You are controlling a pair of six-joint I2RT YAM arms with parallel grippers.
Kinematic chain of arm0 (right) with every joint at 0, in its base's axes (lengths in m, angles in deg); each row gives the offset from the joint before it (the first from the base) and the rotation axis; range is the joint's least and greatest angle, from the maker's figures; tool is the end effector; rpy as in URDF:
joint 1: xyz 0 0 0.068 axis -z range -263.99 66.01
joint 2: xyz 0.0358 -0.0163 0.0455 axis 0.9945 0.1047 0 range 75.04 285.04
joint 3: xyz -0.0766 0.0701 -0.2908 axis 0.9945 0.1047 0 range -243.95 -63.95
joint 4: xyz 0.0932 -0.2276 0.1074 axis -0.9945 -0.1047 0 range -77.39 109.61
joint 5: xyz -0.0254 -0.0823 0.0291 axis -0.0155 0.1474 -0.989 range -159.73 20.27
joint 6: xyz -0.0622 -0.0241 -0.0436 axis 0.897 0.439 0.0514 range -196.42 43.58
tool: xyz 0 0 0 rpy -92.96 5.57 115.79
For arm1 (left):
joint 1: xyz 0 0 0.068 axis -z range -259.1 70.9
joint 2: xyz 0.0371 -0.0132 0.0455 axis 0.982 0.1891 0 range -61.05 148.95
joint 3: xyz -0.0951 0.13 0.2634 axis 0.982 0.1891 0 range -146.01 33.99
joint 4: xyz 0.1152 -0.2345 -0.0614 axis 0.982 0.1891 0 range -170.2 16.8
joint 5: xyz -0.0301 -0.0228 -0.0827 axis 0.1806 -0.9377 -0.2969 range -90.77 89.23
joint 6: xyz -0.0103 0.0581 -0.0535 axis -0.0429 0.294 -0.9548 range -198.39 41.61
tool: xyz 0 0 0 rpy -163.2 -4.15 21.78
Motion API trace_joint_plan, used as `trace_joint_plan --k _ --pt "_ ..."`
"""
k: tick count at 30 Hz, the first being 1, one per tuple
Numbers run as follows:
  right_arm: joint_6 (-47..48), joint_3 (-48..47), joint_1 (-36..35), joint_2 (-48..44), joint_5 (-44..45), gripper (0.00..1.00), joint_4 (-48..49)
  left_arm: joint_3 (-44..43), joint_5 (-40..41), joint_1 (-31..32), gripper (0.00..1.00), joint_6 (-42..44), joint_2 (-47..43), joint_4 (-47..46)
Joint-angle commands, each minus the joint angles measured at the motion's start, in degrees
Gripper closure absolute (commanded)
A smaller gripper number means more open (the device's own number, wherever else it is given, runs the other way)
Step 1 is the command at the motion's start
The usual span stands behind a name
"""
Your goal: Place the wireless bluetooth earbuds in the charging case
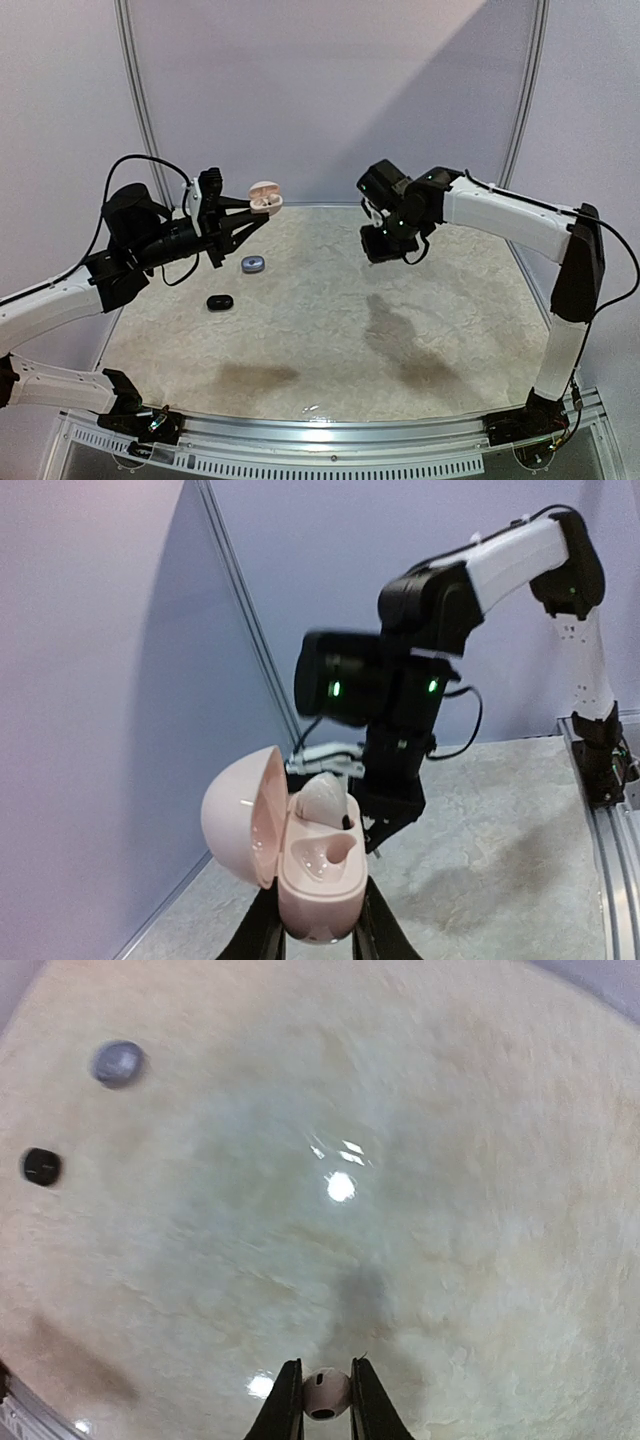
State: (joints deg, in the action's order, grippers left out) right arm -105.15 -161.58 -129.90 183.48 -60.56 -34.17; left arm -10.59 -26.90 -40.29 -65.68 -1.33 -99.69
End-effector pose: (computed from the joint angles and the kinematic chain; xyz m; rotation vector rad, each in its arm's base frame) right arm 0.3106 0.3049 0.2826 -0.3533 2.6643 0.1959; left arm 0.1858 -0.1882 0.3757 0.9886 1.1859 -0.7035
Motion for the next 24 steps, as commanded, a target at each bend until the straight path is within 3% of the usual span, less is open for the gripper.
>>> trace_joint_plan --k 1,6,14,24 --pt "8.03 -10.16 -6.26 -5.24 8.04 0.92 -1.25 1.16 5.46 1.94 1.00 4.23 1.25 -1.87" --pt "13.09 -15.89 -12.85 -6.99 13.82 0.92 4.32 0.61 7.99 3.47 1.00 5.47 2.36 -0.72" --pt "24.06 -13.62 -21.35 -11.30 20.49 0.92 22.48 -2.18 11.09 5.09 1.00 1.83 3.21 4.73" --pt "36.78 -15.60 -26.81 -5.91 24.84 0.93 33.38 -2.75 12.46 5.58 1.00 0.33 2.78 5.56"
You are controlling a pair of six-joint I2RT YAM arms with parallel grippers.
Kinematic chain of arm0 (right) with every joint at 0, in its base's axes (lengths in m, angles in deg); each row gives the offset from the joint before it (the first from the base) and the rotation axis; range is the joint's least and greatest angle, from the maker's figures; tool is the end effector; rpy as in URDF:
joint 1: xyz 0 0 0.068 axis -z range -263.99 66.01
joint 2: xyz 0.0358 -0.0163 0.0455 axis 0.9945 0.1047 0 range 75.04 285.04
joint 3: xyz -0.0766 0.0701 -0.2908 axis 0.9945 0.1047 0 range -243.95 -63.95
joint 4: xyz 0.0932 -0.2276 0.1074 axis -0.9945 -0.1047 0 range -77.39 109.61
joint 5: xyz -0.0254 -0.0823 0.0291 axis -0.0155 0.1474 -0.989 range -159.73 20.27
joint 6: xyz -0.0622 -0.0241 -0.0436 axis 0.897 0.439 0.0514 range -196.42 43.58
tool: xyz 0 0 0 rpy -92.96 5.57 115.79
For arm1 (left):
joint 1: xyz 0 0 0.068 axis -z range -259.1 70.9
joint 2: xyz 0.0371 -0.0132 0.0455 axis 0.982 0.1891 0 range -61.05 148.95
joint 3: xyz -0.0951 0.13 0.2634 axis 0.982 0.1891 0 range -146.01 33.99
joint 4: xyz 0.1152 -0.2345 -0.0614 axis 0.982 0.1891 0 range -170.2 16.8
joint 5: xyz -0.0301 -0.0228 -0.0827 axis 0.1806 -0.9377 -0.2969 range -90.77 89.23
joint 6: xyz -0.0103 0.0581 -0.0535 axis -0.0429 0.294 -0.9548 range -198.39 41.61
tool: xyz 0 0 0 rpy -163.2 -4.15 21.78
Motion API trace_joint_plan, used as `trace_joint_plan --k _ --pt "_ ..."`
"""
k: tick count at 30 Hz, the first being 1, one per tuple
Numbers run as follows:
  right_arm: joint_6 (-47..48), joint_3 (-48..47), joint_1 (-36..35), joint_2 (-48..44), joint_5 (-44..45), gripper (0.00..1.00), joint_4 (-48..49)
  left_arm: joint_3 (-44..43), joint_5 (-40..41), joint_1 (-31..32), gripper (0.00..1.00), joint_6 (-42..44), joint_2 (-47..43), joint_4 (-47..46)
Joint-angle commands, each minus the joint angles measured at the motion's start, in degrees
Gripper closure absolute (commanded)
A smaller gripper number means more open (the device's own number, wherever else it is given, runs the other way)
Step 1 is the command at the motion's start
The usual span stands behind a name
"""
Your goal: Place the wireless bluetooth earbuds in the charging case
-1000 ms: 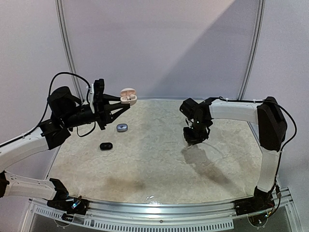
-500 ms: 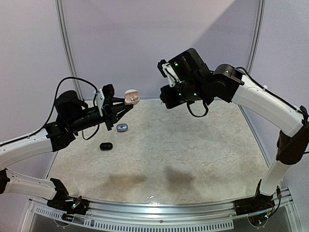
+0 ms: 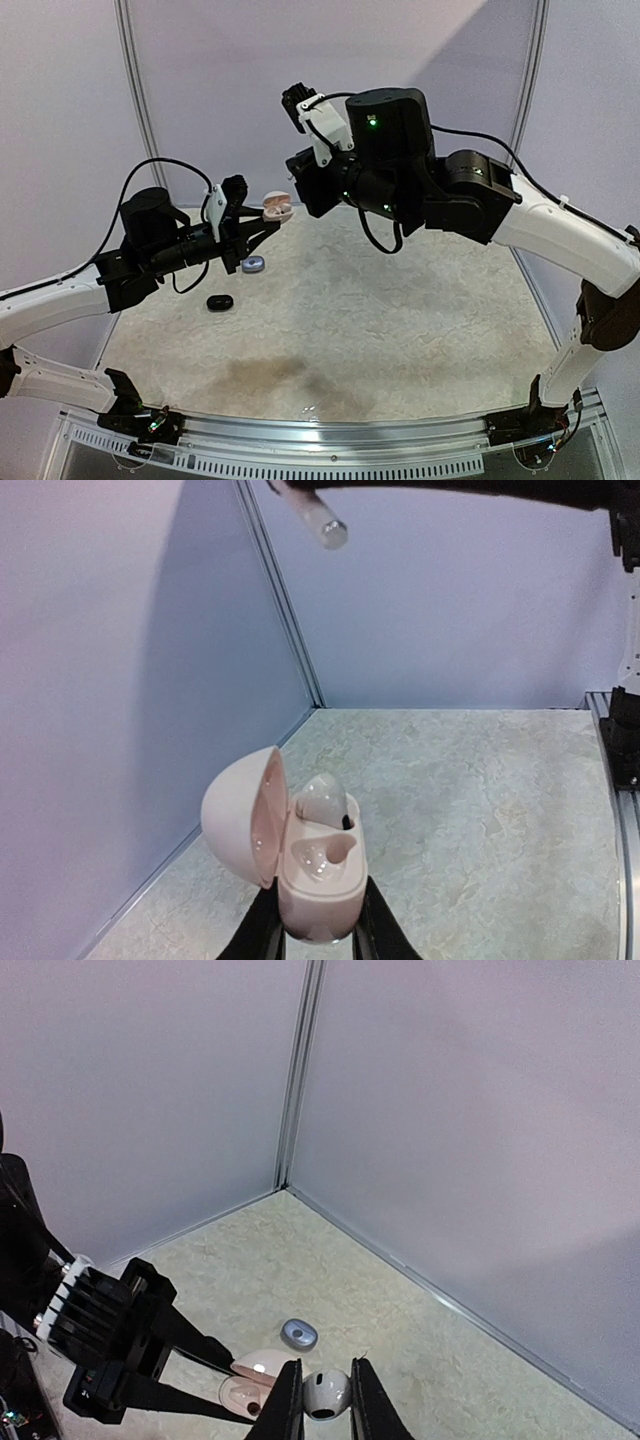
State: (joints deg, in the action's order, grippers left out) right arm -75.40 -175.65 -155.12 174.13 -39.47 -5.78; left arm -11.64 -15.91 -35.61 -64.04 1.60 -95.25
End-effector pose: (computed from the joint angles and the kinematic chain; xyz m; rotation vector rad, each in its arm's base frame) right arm 0.1720 0.3963 0.4949 -0.7216 1.6289 0.4133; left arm 0.1914 -0.2063 0.3595 0.9681 1.3210 -0.6037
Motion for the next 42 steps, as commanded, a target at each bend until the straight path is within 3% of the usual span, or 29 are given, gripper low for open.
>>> trace_joint_plan --k 1,10,42 --pt "7.70 -2.41 -1.78 4.39 4.37 0.93 4.61 -1.74 1.87 0.90 1.00 -1.52 -0.27 1.15" --pt "10.16 -6.65 -3.17 10.16 7.35 0.94 0.72 -1.66 4.65 0.90 1.00 -0.76 -0.32 -0.03" --pt "11.71 -6.51 -2.80 12.43 12.38 0.99 -0.64 -1.83 6.04 0.90 1.00 0.13 -0.16 -0.70"
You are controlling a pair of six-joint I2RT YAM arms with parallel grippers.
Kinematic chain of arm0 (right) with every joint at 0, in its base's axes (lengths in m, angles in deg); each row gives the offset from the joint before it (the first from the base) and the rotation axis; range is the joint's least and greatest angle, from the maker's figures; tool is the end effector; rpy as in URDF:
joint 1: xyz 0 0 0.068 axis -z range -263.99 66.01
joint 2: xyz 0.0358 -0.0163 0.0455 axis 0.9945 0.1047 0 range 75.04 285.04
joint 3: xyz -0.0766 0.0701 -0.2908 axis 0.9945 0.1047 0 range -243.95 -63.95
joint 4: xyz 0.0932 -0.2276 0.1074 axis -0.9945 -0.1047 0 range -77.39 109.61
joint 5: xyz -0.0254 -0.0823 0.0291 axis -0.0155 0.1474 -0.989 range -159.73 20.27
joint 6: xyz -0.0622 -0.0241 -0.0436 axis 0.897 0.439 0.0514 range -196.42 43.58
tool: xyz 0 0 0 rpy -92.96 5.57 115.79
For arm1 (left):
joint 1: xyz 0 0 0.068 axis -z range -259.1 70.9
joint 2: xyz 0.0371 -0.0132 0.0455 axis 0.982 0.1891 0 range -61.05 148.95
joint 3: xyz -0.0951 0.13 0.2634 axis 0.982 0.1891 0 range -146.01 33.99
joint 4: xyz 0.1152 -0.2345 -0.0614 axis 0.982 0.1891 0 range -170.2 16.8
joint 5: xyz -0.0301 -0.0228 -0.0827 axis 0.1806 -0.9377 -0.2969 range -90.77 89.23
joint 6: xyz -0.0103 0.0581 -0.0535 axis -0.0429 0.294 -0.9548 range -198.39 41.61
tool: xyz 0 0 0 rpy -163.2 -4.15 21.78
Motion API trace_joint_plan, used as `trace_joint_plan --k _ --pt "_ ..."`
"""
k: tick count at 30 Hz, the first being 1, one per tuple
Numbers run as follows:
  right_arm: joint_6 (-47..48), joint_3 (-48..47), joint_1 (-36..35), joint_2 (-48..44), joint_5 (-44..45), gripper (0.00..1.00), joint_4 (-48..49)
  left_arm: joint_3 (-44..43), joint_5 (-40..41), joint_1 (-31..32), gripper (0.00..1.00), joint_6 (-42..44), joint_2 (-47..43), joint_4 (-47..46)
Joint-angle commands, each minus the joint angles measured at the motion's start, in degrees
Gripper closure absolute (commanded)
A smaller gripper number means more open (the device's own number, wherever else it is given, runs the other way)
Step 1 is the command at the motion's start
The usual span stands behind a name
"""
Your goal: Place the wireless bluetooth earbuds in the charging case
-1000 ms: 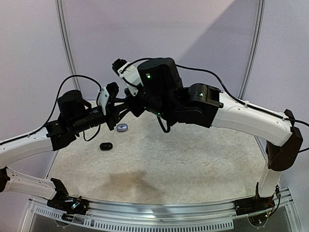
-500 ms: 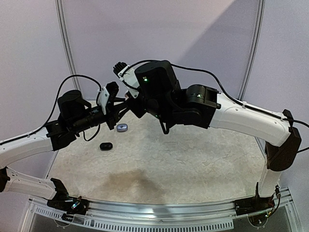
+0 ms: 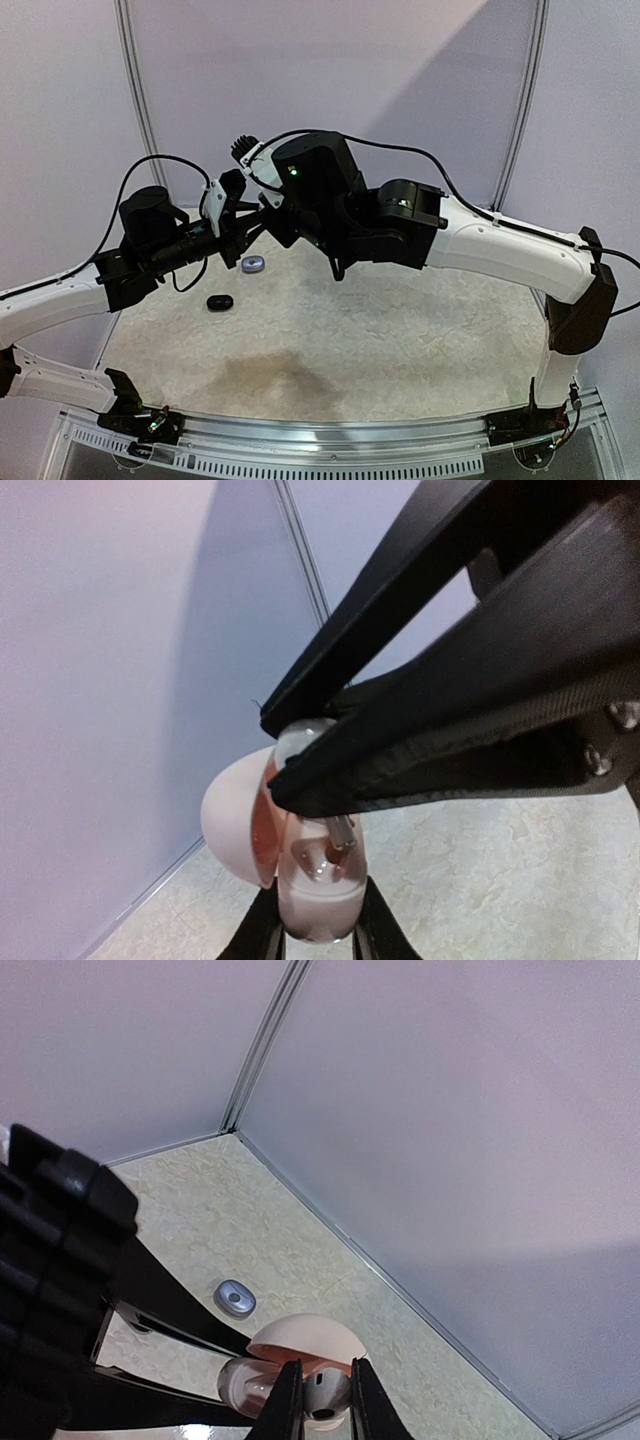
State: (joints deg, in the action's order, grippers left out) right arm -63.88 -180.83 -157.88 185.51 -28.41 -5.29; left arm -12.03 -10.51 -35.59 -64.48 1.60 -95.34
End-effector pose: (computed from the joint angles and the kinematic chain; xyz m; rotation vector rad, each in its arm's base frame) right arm 0.1790 0.4566 0.4434 -0.8515 1.5995 0.0752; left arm 0.1968 -0.2028 0.3624 0.8946 1.3538 -0.5357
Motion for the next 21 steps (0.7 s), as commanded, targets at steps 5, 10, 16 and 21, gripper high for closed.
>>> trace_joint_plan --k 5,10,16,21 --pt "0.55 -1.35 -0.05 1.20 1.68 0.99 -2.25 -1.44 1.19 0.88 1.00 0.90 -0.14 -0.84" --pt "1.90 -1.86 -0.13 2.16 0.94 0.99 -2.10 -1.40 1.18 0.88 1.00 0.86 -0.09 -0.95" --pt "3.04 -3.73 -0.50 5.02 1.71 0.99 -5.23 -1.27 2.24 0.88 1.00 0.75 -0.29 -1.09" --pt "3.84 -3.75 -0.63 5.58 3.00 0.99 -6.49 -1.12 2.57 0.80 1.00 0.85 -0.20 -1.30"
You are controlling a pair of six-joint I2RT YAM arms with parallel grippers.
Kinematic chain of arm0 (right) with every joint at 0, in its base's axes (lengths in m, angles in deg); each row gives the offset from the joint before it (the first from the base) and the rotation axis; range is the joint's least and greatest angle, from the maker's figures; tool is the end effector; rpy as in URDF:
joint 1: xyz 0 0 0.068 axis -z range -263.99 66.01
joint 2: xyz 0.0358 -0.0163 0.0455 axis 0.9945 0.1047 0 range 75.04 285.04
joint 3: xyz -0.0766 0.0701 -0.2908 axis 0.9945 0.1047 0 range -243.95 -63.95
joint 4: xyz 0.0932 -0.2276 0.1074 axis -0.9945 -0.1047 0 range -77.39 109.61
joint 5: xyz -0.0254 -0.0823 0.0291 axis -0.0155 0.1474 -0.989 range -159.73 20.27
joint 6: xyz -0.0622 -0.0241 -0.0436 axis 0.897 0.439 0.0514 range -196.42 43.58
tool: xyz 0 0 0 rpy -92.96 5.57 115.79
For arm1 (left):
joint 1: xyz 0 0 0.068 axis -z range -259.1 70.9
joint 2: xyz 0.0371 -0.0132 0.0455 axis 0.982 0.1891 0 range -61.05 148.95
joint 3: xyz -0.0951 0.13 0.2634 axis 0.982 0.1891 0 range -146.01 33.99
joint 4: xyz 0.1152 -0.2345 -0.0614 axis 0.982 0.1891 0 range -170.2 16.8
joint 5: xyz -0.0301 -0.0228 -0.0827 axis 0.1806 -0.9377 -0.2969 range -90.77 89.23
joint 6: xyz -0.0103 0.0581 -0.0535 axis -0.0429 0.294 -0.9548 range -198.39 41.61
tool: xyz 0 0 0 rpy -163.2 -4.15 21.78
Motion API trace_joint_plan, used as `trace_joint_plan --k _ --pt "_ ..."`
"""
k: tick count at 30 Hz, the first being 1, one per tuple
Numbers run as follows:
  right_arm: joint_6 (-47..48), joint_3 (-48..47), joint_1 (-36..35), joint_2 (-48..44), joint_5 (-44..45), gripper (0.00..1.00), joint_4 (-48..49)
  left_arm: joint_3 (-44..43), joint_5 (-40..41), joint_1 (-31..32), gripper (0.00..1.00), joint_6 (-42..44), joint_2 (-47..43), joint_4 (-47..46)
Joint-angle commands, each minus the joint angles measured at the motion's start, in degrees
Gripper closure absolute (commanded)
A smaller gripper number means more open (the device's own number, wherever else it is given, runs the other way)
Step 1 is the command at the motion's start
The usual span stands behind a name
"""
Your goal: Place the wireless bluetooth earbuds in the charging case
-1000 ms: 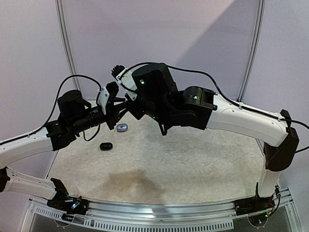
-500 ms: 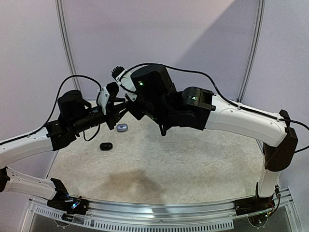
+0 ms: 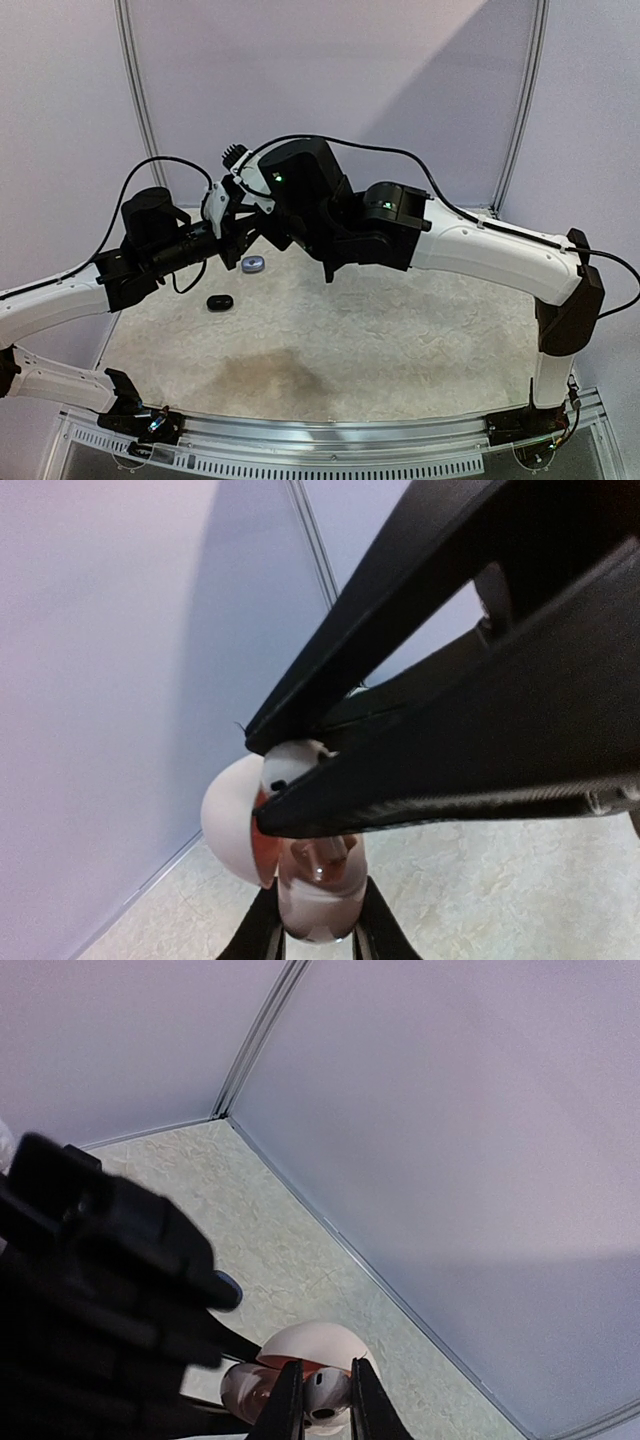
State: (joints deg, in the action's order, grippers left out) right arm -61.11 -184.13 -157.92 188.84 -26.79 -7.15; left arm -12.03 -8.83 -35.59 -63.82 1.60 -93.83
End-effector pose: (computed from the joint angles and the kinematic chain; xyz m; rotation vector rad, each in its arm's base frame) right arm 0.1839 0.4694 0.4333 -0.8957 1.5943 -0.0046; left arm 0.1983 -0.2015 0.3587 0.8934 1.3828 -0.5015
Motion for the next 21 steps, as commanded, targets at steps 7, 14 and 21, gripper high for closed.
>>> trace_joint_plan --k 7,14,21 --pt "3.79 -0.94 -0.53 2.54 1.19 0.95 -5.75 -1.00 0.82 0.84 1.00 0.38 -0.25 -2.98" --pt "3.55 -2.07 -0.56 4.20 -0.60 0.90 -6.18 -0.96 0.59 0.85 1.00 0.29 -0.35 -3.29" --pt "4.23 -2.12 -0.57 4.43 0.72 0.90 -7.23 -0.83 0.53 0.80 1.00 0.37 -0.33 -3.40"
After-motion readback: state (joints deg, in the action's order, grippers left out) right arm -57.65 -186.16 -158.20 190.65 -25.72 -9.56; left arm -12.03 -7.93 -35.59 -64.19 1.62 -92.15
